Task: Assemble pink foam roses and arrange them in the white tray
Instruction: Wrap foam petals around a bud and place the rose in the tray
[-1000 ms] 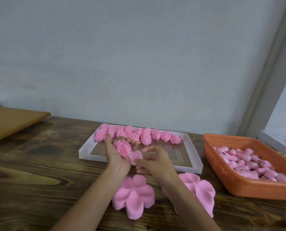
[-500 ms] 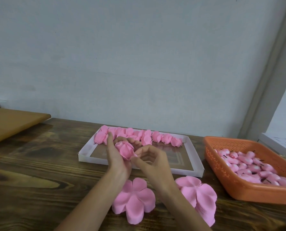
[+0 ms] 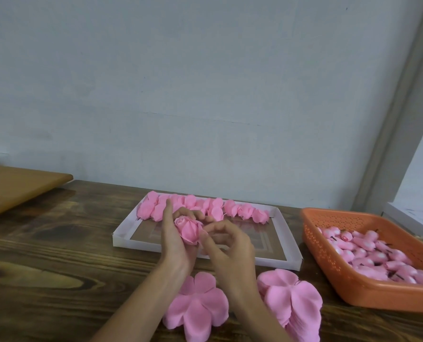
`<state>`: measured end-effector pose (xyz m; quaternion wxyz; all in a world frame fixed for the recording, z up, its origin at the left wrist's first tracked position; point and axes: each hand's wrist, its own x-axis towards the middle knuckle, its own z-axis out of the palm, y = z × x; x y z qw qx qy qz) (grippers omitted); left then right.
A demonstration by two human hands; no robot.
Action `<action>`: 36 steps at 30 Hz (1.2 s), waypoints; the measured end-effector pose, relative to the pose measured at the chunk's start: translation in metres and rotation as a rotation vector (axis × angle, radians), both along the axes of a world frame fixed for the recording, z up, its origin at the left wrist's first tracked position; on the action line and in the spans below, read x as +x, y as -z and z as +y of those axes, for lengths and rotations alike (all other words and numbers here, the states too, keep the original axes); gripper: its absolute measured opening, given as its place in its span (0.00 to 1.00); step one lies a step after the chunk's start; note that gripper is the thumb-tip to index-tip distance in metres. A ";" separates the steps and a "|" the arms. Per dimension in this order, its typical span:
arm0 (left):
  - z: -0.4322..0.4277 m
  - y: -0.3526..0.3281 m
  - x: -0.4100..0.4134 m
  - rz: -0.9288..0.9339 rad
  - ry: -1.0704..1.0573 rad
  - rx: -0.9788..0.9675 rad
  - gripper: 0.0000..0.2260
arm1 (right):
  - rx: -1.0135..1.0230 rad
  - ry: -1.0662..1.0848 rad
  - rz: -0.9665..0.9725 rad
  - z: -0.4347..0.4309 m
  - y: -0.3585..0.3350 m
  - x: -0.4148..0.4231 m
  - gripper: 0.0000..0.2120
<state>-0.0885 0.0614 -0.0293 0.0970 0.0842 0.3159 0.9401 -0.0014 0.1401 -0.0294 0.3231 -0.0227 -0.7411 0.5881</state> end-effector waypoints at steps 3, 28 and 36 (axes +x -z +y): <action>0.002 0.002 0.000 -0.004 -0.015 -0.004 0.28 | 0.006 0.005 0.010 -0.002 0.001 -0.001 0.05; 0.003 0.001 0.005 -0.078 0.028 -0.013 0.31 | 0.151 -0.008 0.107 0.001 0.013 -0.007 0.14; 0.010 0.008 0.008 0.104 0.050 -0.172 0.32 | 0.336 0.183 0.130 0.010 0.013 -0.010 0.19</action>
